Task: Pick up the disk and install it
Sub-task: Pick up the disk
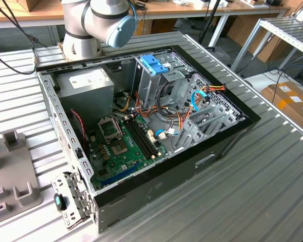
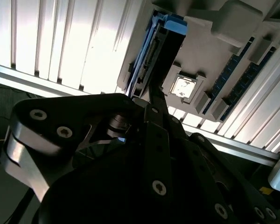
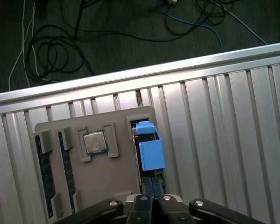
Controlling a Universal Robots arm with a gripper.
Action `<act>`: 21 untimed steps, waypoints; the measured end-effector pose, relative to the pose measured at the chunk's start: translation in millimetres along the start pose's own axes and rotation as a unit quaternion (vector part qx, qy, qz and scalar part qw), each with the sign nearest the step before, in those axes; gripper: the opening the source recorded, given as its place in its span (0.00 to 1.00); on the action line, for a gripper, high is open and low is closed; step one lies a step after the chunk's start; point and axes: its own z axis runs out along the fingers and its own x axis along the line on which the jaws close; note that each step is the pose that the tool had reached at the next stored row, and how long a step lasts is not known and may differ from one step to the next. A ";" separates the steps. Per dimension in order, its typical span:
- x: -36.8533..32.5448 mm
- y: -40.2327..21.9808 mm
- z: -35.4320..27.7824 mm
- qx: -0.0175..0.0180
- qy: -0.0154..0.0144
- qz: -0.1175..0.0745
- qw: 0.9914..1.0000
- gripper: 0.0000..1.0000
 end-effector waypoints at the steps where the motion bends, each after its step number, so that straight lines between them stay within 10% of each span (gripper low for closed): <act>1: -0.1 -0.6 0.3 0.000 0.000 0.000 1.000 0.11; 21: -0.7 -3.5 1.2 0.000 0.000 -0.008 1.000 0.17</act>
